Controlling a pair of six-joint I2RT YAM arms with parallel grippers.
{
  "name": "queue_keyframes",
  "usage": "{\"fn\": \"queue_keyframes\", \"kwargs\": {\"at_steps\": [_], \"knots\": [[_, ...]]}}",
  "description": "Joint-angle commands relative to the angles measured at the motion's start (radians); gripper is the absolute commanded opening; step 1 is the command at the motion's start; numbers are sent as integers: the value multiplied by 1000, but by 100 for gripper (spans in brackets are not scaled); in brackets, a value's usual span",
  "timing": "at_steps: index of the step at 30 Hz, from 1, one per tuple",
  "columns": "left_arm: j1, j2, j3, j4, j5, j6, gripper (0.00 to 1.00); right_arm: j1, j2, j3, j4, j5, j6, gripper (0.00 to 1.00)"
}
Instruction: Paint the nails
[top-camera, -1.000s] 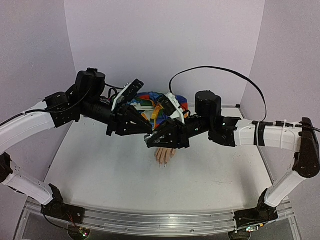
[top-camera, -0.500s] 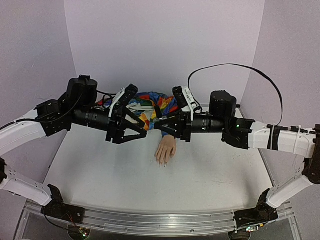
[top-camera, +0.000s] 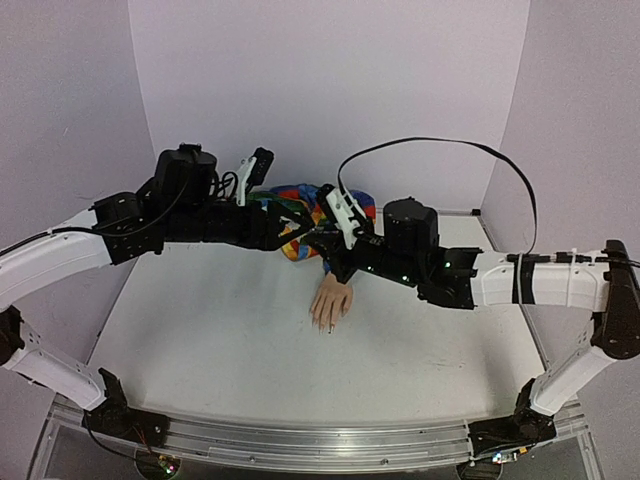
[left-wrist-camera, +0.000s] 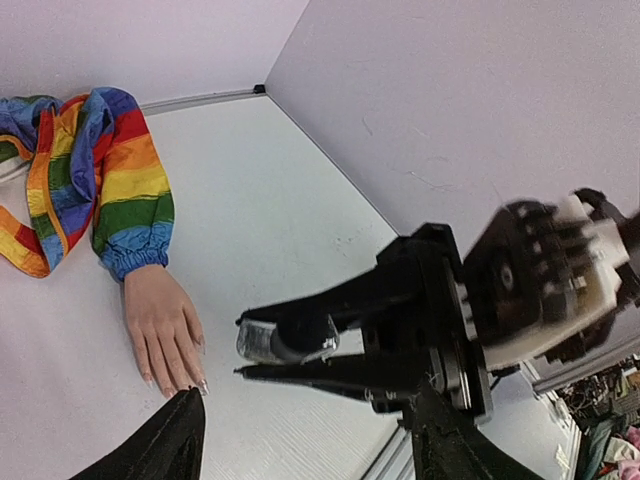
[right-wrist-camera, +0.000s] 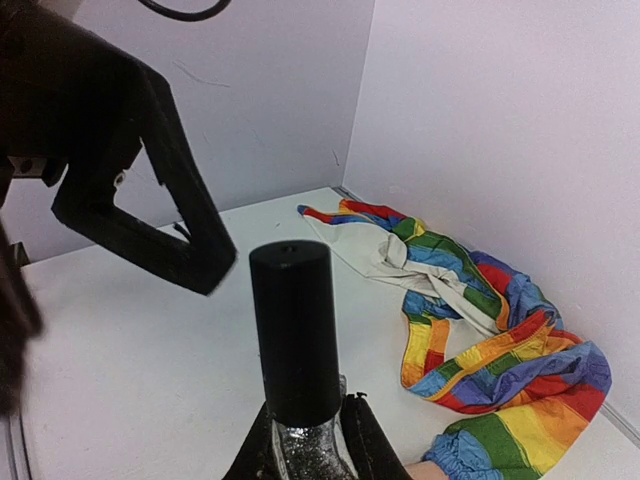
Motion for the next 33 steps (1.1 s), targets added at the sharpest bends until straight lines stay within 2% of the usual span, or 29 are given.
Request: {"fn": "queue_keyframes", "kwargs": {"at_steps": [1, 10, 18, 24, 27, 29, 31, 33], "knots": [[-25, 37, 82, 95, -140, -54, 68, 36, 10, 75, 50, 172, -46, 0], [-32, 61, 62, 135, -175, -62, 52, 54, 22, 89, 28, 168, -39, 0], [-34, 83, 84, 146, -190, -52, 47, 70, 36, 112, 11, 160, -49, 0], [-40, 94, 70, 154, -182, -46, 30, 74, 37, 116, 7, 161, -41, 0], [-43, 86, 54, 154, -170, -32, 16, 74, 32, 118, 8, 138, -26, 0], [-43, 79, 36, 166, -115, -13, 8, 74, 20, 109, 13, 101, -10, 0], [-43, 68, 7, 192, -22, 28, 5, 62, -10, 85, 34, 18, 19, 0], [-41, 52, -29, 231, 125, 85, 2, 17, -46, 74, 39, -202, 76, 0]]}}
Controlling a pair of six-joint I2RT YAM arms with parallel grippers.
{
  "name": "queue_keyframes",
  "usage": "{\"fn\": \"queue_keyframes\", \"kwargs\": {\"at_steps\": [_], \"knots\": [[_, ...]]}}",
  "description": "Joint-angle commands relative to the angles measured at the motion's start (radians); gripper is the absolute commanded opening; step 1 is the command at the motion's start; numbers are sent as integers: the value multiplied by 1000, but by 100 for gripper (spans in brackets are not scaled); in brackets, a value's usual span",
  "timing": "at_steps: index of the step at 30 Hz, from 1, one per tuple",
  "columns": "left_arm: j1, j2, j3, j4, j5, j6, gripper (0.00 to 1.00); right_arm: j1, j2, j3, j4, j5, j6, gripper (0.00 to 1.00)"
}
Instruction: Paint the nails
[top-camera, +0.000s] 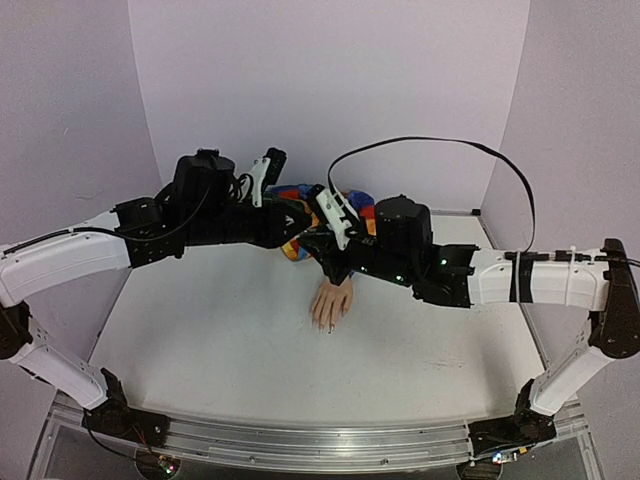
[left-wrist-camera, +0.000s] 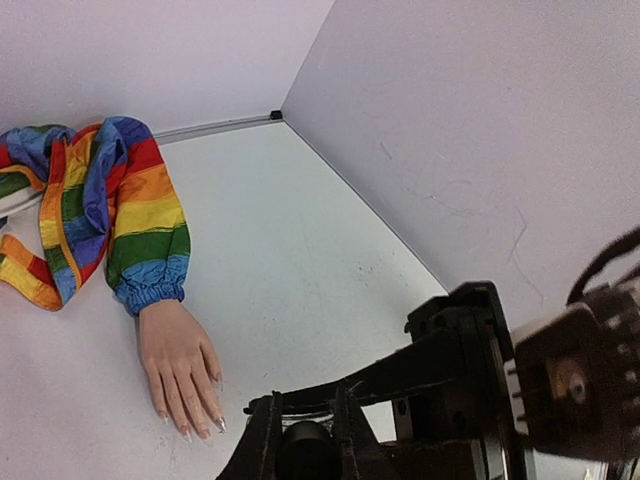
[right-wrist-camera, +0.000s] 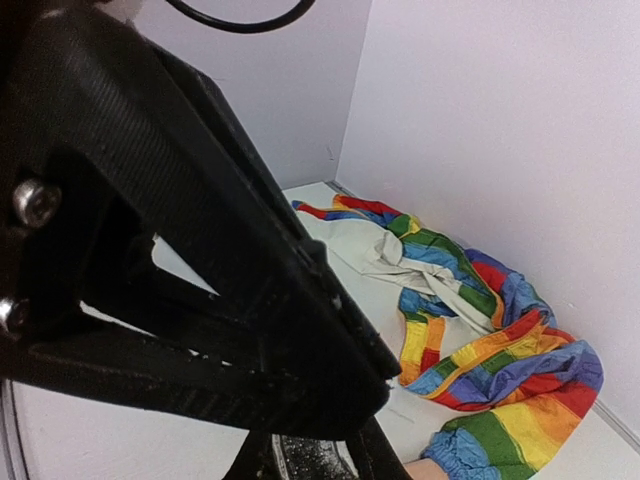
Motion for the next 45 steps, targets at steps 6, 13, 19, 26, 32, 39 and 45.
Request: {"fn": "queue_keyframes", "kwargs": {"at_steps": [6, 13, 19, 26, 32, 39, 45], "knots": [[-5, -83, -79, 131, 1009, 306, 0, -139, -134, 67, 153, -1164, 312, 0], [4, -107, -83, 130, 1169, 371, 0, -131, -150, 66, 257, -1290, 467, 0], [21, -161, -99, 126, 822, 292, 39, -131, -204, -21, 58, -910, 208, 0], [30, -288, -155, 47, 409, 194, 79, -129, -212, -72, 6, -485, 75, 0], [30, -286, -118, -18, 163, 22, 85, -62, -142, -44, -9, -189, 11, 0], [27, -179, -31, 14, 98, -27, 64, 7, -61, 28, -17, 14, -23, 0], [12, -128, -7, 21, 60, -28, 54, 28, -28, 61, -27, 63, -11, 0]]}}
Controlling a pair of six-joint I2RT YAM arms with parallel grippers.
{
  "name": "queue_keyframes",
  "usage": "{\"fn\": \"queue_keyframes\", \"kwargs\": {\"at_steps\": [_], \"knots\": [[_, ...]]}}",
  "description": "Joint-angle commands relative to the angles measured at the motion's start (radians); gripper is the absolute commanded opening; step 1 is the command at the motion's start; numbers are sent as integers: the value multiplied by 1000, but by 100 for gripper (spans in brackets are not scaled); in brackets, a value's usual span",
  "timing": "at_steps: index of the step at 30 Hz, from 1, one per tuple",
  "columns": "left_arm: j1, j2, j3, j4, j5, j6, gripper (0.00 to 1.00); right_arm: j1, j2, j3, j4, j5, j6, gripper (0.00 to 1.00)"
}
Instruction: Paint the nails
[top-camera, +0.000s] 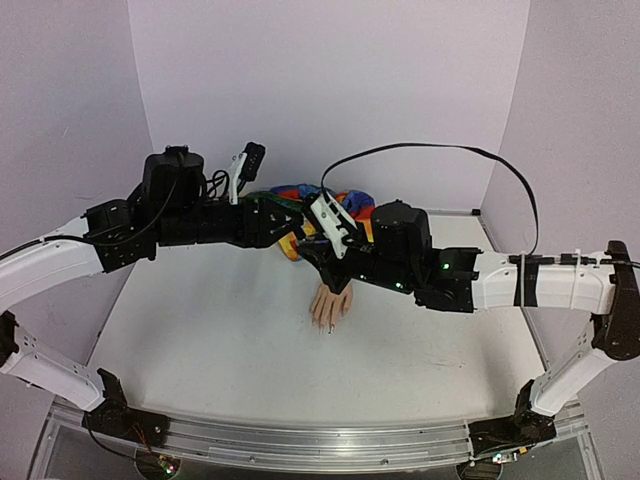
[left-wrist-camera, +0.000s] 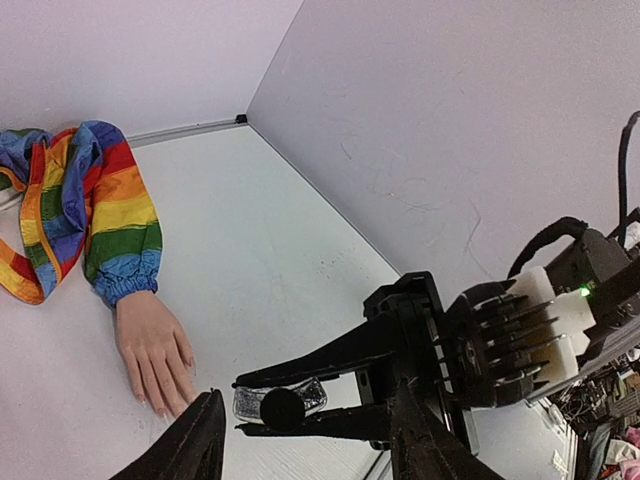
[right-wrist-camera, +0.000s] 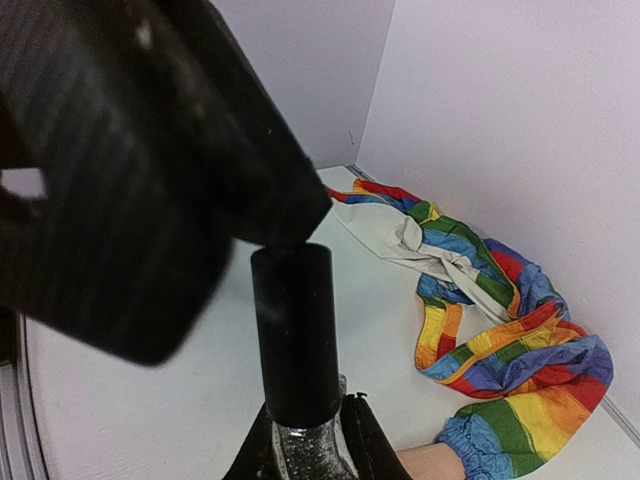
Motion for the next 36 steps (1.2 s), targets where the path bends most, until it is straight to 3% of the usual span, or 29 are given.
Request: {"fn": "queue_keyframes", "kwargs": {"at_steps": [1, 12, 18, 23, 27, 29, 32, 36], "knots": [[-13, 21, 63, 41, -49, -22, 51, 10, 2, 70, 52, 88, -2, 0], [-21, 73, 92, 53, -67, -17, 37, 27, 8, 76, 63, 69, -18, 0], [-27, 81, 86, 58, -40, -7, 20, 28, 3, 83, 49, 49, -17, 0], [-27, 64, 38, 91, 81, 33, 5, 28, -28, 77, 51, -19, 7, 0], [-25, 57, 0, 131, 365, 170, 0, 0, -75, 80, 49, -261, 51, 0], [-22, 64, -14, 129, 650, 265, 0, -40, -109, 76, 50, -496, 87, 0], [-24, 64, -49, 133, 938, 369, 0, -74, -144, 88, 98, -867, 169, 0], [-22, 87, -46, 134, 1155, 412, 0, -74, -160, 102, 262, -1121, 348, 0]]}}
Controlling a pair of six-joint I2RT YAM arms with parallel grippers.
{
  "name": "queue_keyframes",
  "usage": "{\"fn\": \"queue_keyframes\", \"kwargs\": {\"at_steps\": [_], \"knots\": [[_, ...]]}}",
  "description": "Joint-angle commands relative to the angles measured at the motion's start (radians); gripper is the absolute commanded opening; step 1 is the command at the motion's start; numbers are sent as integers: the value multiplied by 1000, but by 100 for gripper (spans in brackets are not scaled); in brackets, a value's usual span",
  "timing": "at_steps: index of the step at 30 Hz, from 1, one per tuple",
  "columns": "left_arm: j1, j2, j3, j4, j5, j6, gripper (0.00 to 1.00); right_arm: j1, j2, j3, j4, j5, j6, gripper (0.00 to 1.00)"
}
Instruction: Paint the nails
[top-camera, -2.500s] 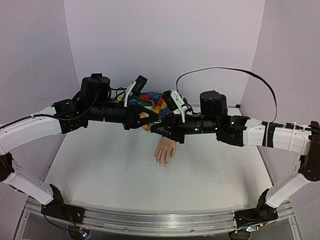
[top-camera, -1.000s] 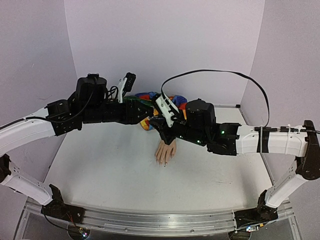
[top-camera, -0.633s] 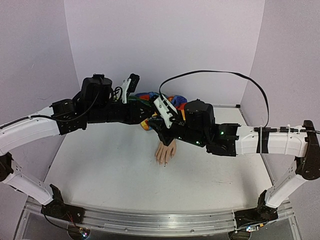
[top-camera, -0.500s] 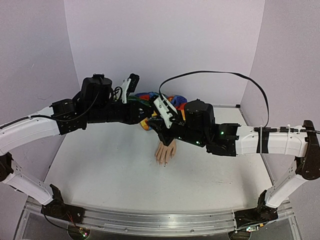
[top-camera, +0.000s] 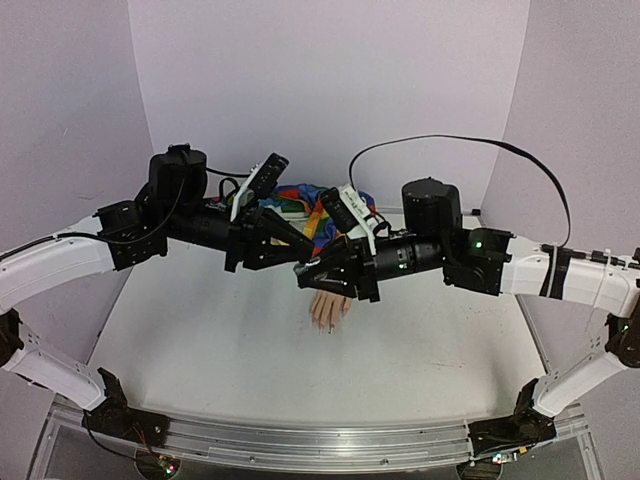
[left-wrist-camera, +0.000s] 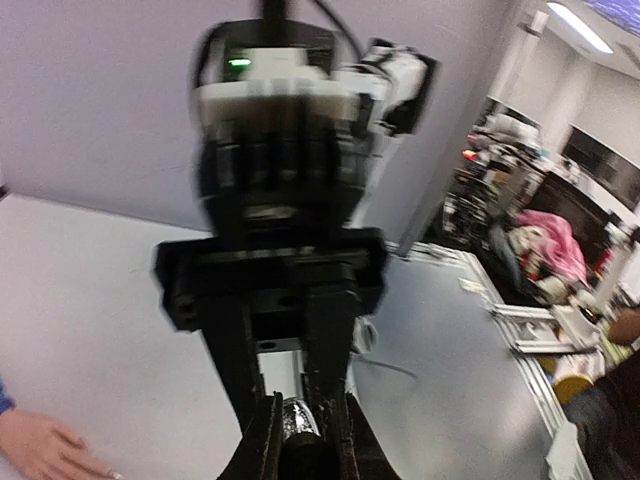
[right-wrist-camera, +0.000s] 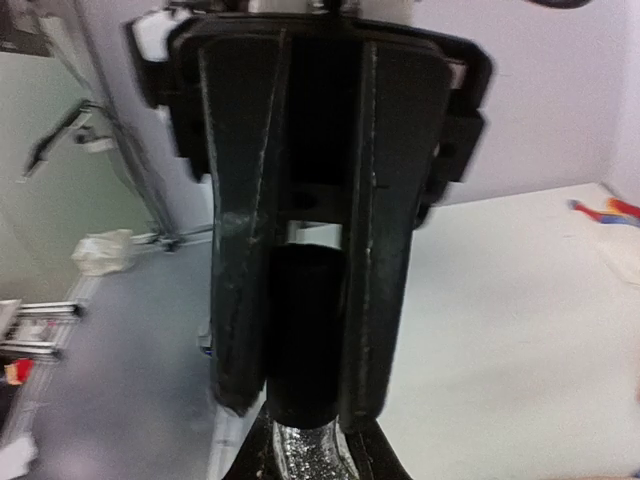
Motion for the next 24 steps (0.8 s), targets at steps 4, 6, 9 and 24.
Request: {"fn": "queue_keyframes", "kwargs": {"at_steps": [4, 6, 9, 24], "knots": [[-57, 33, -14, 4, 509, 106, 0, 1, -58, 58, 441, -388, 214, 0], [-54, 14, -15, -1, 431, 107, 0, -16, -61, 37, 437, -357, 206, 0], [-39, -49, -35, -37, 203, 98, 27, -35, -79, 0, 369, -262, 121, 0], [-37, -229, -90, -103, -596, -380, 89, 20, -11, 8, 128, 504, -192, 0]]}}
